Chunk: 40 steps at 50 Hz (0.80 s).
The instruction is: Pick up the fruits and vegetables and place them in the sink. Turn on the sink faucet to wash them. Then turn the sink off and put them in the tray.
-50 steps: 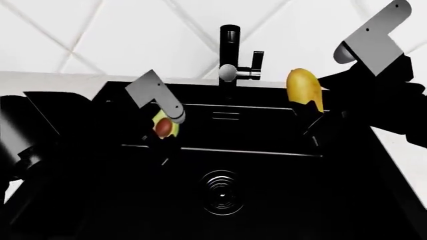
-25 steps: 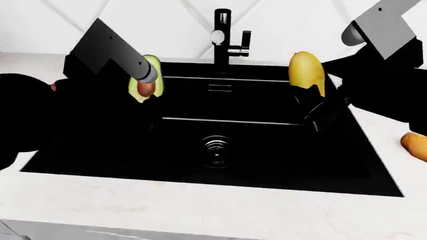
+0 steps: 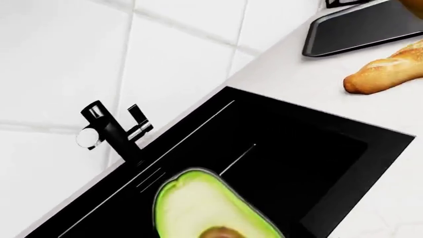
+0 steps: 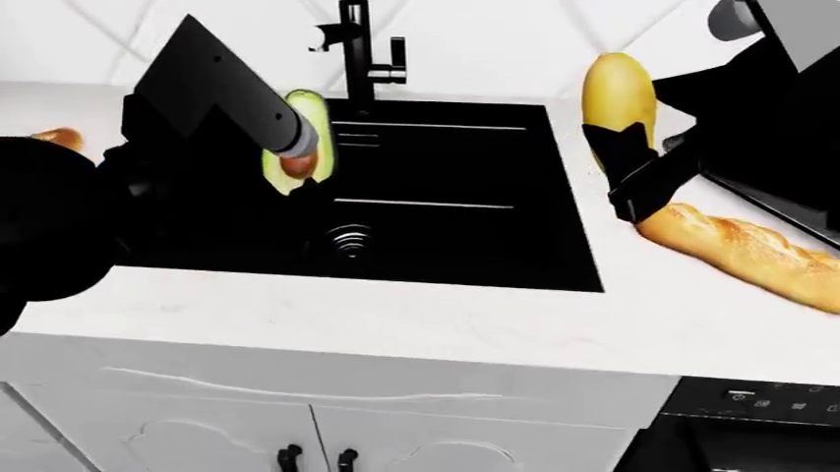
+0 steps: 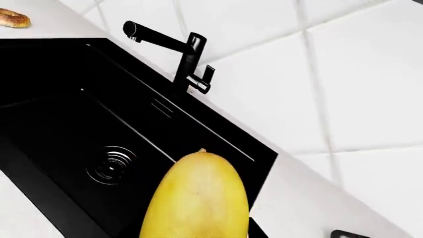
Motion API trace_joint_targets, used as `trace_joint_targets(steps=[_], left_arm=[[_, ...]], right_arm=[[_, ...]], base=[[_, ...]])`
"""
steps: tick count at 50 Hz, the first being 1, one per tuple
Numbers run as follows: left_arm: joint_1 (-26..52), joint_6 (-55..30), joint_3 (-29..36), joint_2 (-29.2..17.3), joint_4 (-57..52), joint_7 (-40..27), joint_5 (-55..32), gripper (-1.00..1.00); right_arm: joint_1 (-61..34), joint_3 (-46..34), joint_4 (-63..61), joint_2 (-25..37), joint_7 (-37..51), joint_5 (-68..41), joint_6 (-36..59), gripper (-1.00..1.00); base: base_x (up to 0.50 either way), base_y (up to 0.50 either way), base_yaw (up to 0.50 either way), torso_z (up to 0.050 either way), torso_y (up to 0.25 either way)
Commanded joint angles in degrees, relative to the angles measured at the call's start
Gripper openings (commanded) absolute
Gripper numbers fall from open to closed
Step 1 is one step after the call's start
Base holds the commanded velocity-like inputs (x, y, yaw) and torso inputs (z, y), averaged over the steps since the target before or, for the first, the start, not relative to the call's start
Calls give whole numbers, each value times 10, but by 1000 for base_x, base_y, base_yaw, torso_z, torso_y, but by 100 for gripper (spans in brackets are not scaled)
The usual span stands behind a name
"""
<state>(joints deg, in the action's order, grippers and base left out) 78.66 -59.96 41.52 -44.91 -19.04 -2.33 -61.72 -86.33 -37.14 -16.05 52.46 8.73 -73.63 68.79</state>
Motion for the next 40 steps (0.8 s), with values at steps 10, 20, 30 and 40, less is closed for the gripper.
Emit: trace_joint_targets(steps=[10,20,30,40], left_arm=[[11,-3,0,6,-2,-7,-4,-100],[28,-10,11,29,9,-1,-1,-100],[29,2,23,43,31,14,16,-100],[27,3,24,43,27,12,15,-100]], right_arm=[[-10,19,1,2,7,-5,-10,-100],[6,20,-3,11,0,-1,-24,-100],[12,12,-9,11,-12,12,-36,-100],[14,7,-9,12,-11,12,-33,-100]], base=[[-320,-472,0,0,0],[-182,-514,0,0,0],[-61,-506,0,0,0],[38,-499,0,0,0]])
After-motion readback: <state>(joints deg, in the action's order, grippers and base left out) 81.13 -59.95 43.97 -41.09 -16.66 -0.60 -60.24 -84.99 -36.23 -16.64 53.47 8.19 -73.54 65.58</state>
